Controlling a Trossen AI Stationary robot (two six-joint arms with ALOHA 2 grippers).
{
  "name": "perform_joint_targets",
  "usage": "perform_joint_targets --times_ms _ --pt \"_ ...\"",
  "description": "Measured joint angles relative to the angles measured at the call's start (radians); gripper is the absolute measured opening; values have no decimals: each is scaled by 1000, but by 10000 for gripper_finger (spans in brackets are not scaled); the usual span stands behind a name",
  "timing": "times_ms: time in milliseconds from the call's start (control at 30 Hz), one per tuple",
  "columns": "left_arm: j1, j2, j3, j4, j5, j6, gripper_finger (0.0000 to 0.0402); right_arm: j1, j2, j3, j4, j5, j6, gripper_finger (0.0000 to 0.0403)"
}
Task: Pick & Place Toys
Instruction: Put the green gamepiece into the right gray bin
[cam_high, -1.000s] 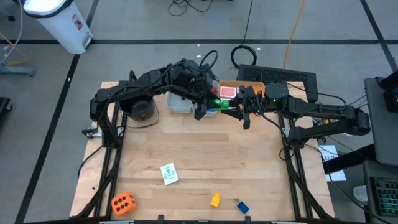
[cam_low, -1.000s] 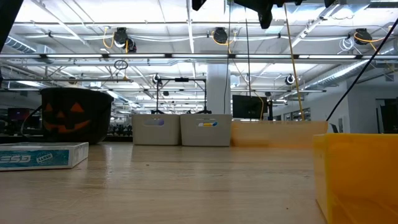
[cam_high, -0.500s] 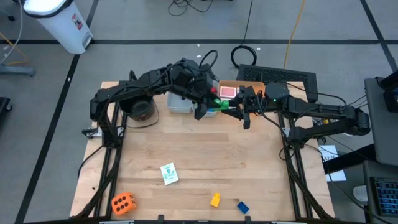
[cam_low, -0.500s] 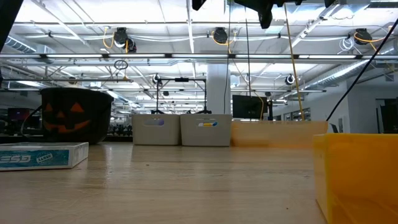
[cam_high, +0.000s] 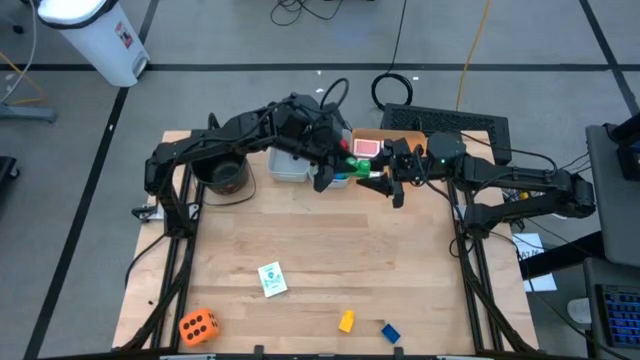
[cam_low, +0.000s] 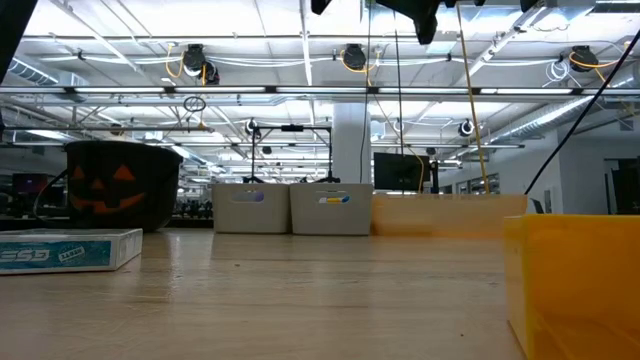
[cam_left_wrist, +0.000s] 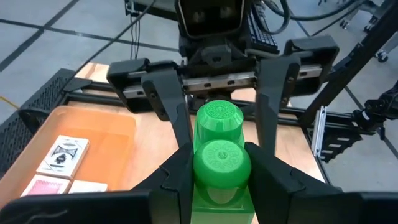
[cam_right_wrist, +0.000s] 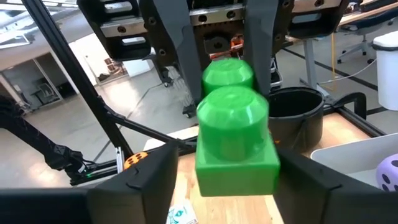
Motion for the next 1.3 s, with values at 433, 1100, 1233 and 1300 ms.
perform_joint_targets --times_ms 433,1100,1233,1300 --pt "42 0 0 17 -2 -19 117 -64 -46 0 -25 0 -139 284" --pt "72 1 -222 245 -162 -125 117 -177 -177 1 -488 138 -183 278" --pt "81 1 -315 272 -229 -150 117 -174 -174 1 -530 137 -132 278" --pt "88 1 -354 271 -260 -149 117 -174 -175 1 -546 138 -129 279"
